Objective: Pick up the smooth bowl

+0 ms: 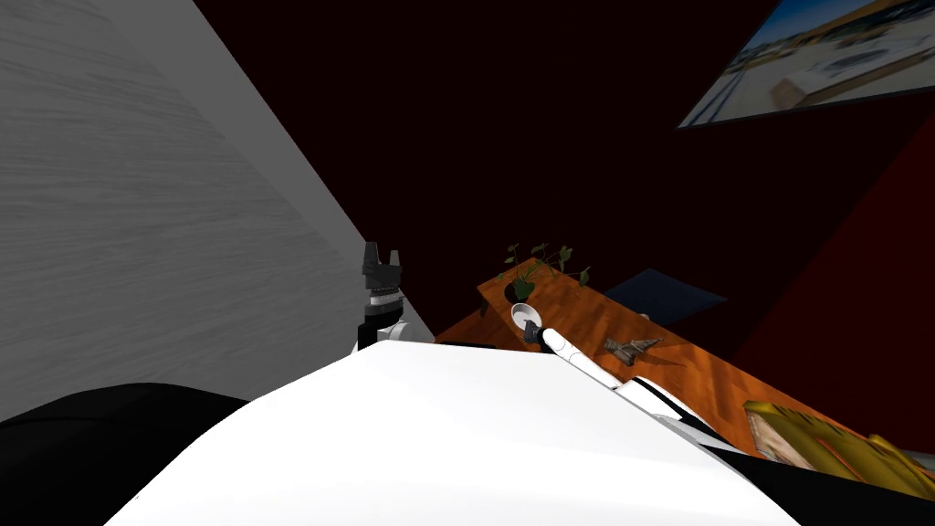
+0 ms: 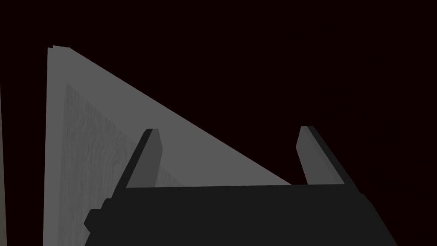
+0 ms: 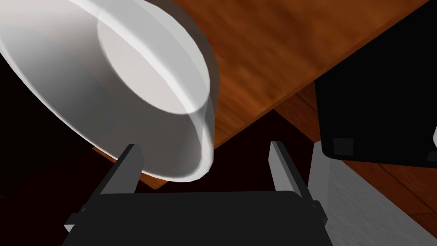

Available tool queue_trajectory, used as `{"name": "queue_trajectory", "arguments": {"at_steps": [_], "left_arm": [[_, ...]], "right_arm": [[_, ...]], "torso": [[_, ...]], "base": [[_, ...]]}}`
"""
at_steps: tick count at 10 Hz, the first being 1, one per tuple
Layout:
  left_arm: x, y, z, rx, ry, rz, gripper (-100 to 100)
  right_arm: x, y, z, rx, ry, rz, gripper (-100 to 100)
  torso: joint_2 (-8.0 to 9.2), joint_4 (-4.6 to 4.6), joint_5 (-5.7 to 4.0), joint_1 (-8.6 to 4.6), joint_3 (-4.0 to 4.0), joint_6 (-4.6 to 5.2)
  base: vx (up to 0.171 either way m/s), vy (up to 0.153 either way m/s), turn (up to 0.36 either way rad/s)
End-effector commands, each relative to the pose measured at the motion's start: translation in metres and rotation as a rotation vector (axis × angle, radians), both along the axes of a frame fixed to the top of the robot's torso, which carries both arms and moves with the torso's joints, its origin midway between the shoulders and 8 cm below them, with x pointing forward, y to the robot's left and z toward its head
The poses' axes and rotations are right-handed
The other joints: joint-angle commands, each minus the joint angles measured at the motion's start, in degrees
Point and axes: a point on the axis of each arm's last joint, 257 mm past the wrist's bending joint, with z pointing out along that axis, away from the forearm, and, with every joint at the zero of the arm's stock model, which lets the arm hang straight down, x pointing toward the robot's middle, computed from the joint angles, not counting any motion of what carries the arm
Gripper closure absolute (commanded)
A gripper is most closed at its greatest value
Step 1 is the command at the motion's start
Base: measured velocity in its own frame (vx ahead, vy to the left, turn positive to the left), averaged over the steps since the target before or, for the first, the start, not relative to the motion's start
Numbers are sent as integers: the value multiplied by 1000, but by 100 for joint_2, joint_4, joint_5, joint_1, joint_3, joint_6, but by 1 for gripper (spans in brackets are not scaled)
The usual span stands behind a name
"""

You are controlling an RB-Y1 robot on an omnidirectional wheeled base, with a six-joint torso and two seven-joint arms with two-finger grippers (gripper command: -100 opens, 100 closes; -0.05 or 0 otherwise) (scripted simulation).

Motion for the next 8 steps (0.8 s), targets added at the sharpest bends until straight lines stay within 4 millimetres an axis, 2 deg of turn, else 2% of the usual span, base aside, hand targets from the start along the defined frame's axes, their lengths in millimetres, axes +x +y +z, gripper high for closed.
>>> {"name": "queue_trajectory", "arguments": {"at_steps": [1, 3, 4, 8], "left_arm": [[0, 0, 0, 0, 0, 0, 0], [0, 0, 0, 0, 0, 0, 0], [0, 0, 0, 0, 0, 0, 0], [0, 0, 0, 0, 0, 0, 0]], "right_arm": [[-9, 8, -10, -3, -1, -3, -100], [-12, 9, -11, -3, 1, -1, -100], [-12, 9, -11, -4, -1, -2, 100], [-12, 9, -11, -3, 0, -5, 100]], "torso": [[0, 0, 0, 0, 0, 0], [-14, -3, -2, -6, -8, 0], [-2, -1, 0, 4, -2, 0], [13, 5, 7, 16, 8, -4]], "base": [[80, -59, 32], [58, -39, 29], [6, -5, -1], [0, 0, 0]]}}
